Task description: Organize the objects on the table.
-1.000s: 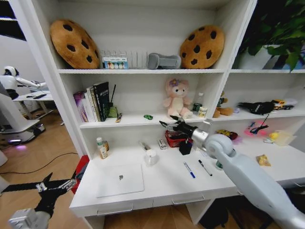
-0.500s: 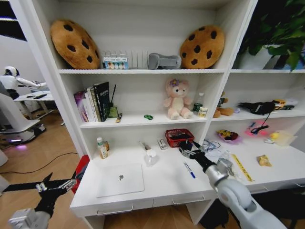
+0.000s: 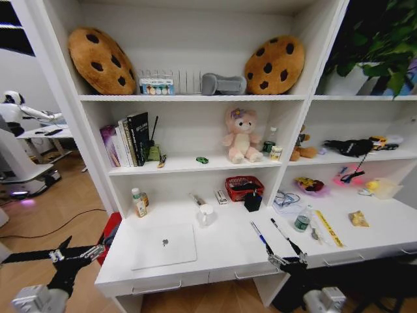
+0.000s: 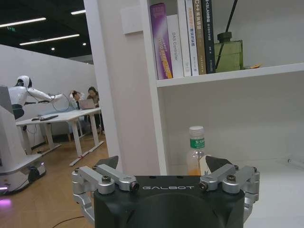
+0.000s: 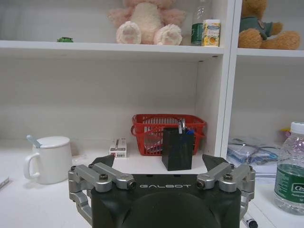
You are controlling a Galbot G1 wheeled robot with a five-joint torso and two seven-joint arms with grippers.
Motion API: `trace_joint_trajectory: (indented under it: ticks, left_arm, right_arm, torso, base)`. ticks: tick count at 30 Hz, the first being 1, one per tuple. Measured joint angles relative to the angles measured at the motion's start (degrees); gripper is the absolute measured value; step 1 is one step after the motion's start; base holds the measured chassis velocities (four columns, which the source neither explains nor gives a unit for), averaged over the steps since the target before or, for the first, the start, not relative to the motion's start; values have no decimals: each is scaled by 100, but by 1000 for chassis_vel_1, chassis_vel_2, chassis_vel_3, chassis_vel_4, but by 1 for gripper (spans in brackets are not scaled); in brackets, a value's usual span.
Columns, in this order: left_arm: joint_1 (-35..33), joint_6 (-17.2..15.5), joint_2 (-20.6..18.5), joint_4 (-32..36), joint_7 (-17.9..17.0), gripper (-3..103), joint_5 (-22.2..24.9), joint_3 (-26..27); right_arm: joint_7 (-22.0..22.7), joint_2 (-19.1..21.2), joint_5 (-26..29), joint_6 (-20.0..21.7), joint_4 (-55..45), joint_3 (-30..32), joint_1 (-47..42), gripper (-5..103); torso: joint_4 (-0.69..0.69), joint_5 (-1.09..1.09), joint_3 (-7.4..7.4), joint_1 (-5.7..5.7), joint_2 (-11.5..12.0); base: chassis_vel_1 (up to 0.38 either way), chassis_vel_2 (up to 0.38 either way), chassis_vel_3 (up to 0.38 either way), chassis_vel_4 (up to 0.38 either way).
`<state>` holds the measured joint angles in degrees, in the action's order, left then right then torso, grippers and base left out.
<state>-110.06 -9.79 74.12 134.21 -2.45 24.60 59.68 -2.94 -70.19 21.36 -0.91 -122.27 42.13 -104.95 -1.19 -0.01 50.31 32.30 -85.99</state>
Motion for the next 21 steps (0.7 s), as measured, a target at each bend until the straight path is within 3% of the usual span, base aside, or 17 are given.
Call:
trace_joint_trajectory:
  ticks: [13,20,21]
  left_arm:
    - [0,0,0,0,0,100,0,0]
    - [0,0,0,1,0,100,0,0]
    - [0,0,1,0,0,100,0,0]
  right_arm:
    - [-24,458,-45,11,490,-626,559,100]
    - [-6,879,371,-20,773,-1109,1147,100]
    - [20,986,535,96,861,-1306,1384,100]
  torso:
    - [-3,2,0,0,0]
    - [-6,5,2,2,1]
    - [0,-1,-1,-1,-1]
  base:
    - [-153,-170,166,145]
    - [-269,-286,271,261]
    - [-297,-249,245,277]
